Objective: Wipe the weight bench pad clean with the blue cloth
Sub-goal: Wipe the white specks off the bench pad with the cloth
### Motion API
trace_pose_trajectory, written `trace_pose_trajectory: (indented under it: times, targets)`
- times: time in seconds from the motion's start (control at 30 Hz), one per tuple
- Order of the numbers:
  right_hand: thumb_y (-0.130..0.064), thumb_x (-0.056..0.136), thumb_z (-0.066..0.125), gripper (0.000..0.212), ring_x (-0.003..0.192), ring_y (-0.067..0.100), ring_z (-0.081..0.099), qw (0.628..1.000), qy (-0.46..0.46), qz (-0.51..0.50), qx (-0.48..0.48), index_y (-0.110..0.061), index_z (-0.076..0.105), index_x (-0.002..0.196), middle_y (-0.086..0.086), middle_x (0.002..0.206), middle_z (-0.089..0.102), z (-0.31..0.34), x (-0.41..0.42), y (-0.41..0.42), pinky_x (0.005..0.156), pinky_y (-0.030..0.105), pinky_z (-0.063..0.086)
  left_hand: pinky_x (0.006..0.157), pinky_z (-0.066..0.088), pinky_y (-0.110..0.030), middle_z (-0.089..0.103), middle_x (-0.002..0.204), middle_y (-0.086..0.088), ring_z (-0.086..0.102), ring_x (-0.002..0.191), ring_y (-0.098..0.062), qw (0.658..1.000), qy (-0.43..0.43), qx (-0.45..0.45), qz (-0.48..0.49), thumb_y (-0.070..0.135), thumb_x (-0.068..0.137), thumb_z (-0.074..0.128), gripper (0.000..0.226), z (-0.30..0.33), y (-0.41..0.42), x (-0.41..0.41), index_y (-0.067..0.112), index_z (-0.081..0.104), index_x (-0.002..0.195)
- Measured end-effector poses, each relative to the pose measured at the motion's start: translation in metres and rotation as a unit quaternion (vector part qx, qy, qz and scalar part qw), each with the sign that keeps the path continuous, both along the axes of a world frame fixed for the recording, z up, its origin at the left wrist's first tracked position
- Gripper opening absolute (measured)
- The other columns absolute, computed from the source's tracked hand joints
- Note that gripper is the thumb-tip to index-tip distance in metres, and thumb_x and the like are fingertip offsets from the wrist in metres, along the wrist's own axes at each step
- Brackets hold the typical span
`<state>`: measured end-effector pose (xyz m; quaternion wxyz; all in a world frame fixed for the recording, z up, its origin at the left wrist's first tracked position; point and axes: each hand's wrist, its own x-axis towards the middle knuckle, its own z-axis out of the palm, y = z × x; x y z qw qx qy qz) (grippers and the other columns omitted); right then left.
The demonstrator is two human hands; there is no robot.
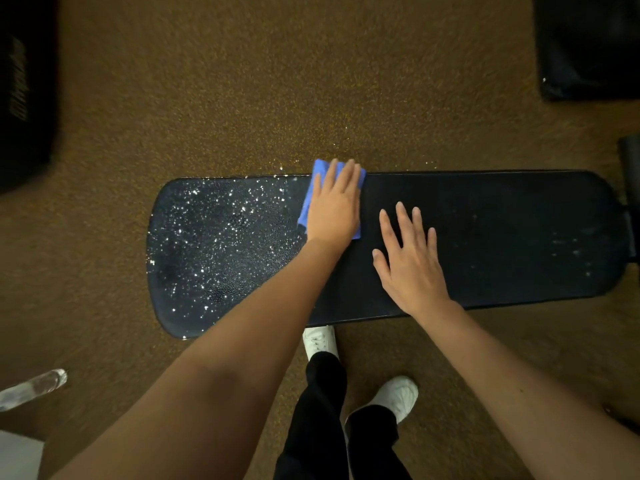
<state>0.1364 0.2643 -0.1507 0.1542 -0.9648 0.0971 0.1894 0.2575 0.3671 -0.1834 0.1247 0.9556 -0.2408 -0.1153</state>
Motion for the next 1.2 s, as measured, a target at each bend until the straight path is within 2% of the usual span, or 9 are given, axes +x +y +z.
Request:
trace_pose_trajectory:
  times: [0.13,0.27,0.47,0.63,0.73,0.97,1.03,1.13,1.2]
  targets:
    - [-0.038,0.097,0.032,0.064,0.144,0.032,-0.006,1.000,0.010,-0.003,-0.006,-0.020,0.001,0.150,0.011,0.158,-0.003,0.000,0.003,0.002,0.114,0.053,0.006,0.105,0.028,-0.045,0.051,0.134,-0.010,0.042,0.125,-0.033,0.998,-0.007,-0.013,-0.066,0.027,0.095,0.024,0.049,-0.002,-0.002,0.014,0.005,0.046,0.132]
    - [-0.037,0.097,0.033,0.063,0.144,0.032,-0.006,1.000,0.011,0.000,0.002,-0.019,0.004,0.150,0.012,0.158,-0.001,0.001,0.003,0.000,0.115,0.053,0.007,0.093,0.030,-0.039,0.060,0.117,-0.012,0.054,0.106,-0.031,0.997,-0.074,-0.027,0.002,0.026,0.094,0.028,0.043,-0.007,0.038,0.030,0.005,0.054,0.121]
    - [-0.037,0.096,0.034,0.063,0.144,0.035,-0.005,1.000,0.011,-0.018,0.008,-0.020,0.004,0.150,0.014,0.157,0.001,0.005,0.007,0.009,0.114,0.053,0.007,0.094,0.031,-0.039,0.060,0.115,-0.013,0.053,0.106,-0.032,0.998,-0.053,-0.013,0.027,0.023,0.092,0.025,0.045,-0.003,0.034,0.032,0.003,0.055,0.120]
    - [-0.036,0.097,0.034,0.063,0.144,0.030,-0.005,1.000,0.008,-0.008,0.019,-0.019,0.003,0.150,0.010,0.158,0.000,0.004,0.013,0.014,0.115,0.052,0.009,0.098,0.036,-0.043,0.057,0.120,-0.012,0.050,0.112,-0.032,0.999,-0.008,-0.025,-0.025,0.022,0.091,0.025,0.046,0.001,-0.002,0.015,0.004,0.051,0.125]
    - [-0.036,0.097,0.033,0.063,0.145,0.029,-0.005,1.000,0.007,-0.008,0.022,-0.019,0.003,0.150,0.009,0.158,0.000,0.003,0.015,0.014,0.115,0.051,0.009,0.094,0.041,-0.044,0.060,0.117,-0.011,0.054,0.108,-0.032,0.997,-0.041,-0.029,-0.057,0.021,0.092,0.033,0.041,-0.004,0.011,0.020,0.002,0.054,0.122]
    - [-0.035,0.098,0.032,0.062,0.145,0.027,-0.006,0.999,0.008,-0.016,0.037,-0.019,0.002,0.150,0.008,0.158,0.000,0.005,0.016,0.013,0.116,0.050,0.008,0.090,0.028,-0.035,0.061,0.111,-0.015,0.056,0.103,-0.033,0.997,-0.076,-0.007,-0.004,0.017,0.089,0.031,0.040,-0.002,0.055,0.034,0.001,0.056,0.116]
    - [-0.035,0.098,0.033,0.063,0.145,0.028,-0.006,0.999,0.011,-0.021,0.038,-0.020,0.002,0.150,0.008,0.158,-0.001,0.006,0.016,0.015,0.115,0.050,0.007,0.094,0.030,-0.037,0.059,0.116,-0.016,0.052,0.109,-0.034,0.998,-0.058,-0.009,0.003,0.012,0.086,0.036,0.040,0.000,0.042,0.029,-0.001,0.053,0.120]
    - [-0.036,0.098,0.033,0.063,0.145,0.027,-0.006,0.999,0.017,-0.029,0.036,-0.021,0.001,0.150,0.008,0.158,-0.001,0.007,0.017,0.017,0.115,0.051,0.007,0.105,0.029,-0.045,0.046,0.136,-0.016,0.036,0.128,-0.037,0.999,0.000,-0.004,-0.038,0.007,0.091,0.041,0.045,0.001,0.020,0.012,-0.001,0.039,0.135]
    - [-0.036,0.098,0.033,0.063,0.145,0.027,-0.006,0.999,0.019,-0.029,0.034,-0.021,0.000,0.150,0.007,0.158,-0.001,0.007,0.018,0.017,0.116,0.050,0.008,0.105,0.031,-0.048,0.044,0.140,-0.014,0.034,0.131,-0.037,0.999,0.019,-0.009,-0.048,0.008,0.094,0.043,0.045,0.002,0.021,0.008,-0.001,0.037,0.137]
